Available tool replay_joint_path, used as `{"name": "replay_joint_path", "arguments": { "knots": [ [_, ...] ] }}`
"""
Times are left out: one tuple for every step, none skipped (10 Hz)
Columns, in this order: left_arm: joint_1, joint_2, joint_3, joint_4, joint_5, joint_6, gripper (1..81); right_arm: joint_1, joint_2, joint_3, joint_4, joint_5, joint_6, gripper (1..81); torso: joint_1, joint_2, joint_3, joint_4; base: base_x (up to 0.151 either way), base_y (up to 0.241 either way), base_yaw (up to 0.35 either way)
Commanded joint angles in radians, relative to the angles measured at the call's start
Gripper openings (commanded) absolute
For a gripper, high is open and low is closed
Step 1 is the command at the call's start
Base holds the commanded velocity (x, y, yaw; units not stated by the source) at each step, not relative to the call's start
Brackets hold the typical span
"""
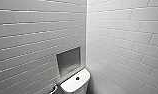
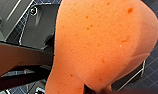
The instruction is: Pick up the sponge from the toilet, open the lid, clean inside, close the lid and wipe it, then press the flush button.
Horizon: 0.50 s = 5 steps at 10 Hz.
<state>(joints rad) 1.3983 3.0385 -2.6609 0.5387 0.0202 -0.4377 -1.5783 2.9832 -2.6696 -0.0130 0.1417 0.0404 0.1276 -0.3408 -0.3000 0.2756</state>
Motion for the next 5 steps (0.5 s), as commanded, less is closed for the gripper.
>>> {"name": "replay_joint_path", "arguments": {
  "knots": [
    [-0.069, -0.064, 0.097, 0.000, 0.001, 0.007, 81.1, 0.030, -0.062, 0.092, -0.009, -0.037, -0.005, 1.0, 0.000, 0.000, 0.000, 0.000, 0.000, 0.000, 0.000],
    [-0.080, -0.107, 0.165, -0.003, 0.001, 0.007, 81.1, 0.030, -0.092, 0.142, -0.005, -0.037, -0.004, 1.0, 0.000, 0.000, 0.000, 0.000, 0.000, 0.000, 0.000],
    [-0.092, -0.157, 0.238, -0.006, 0.001, 0.002, 81.1, 0.030, -0.116, 0.180, -0.005, -0.037, -0.004, 1.0, 0.000, 0.000, 0.000, 0.000, 0.000, 0.000, 0.000],
    [-0.107, -0.208, 0.313, -0.008, 0.001, 0.000, 81.1, 0.028, -0.129, 0.194, -0.002, -0.036, -0.001, 1.0, 0.000, 0.000, 0.000, 0.000, 0.000, 0.000, 0.000],
    [-0.124, -0.257, 0.384, -0.010, 0.003, -0.001, 81.1, 0.028, -0.131, 0.192, -0.002, -0.036, 0.003, 1.0, 0.000, 0.000, 0.000, 0.000, 0.000, 0.000, 0.000]
  ]
}}
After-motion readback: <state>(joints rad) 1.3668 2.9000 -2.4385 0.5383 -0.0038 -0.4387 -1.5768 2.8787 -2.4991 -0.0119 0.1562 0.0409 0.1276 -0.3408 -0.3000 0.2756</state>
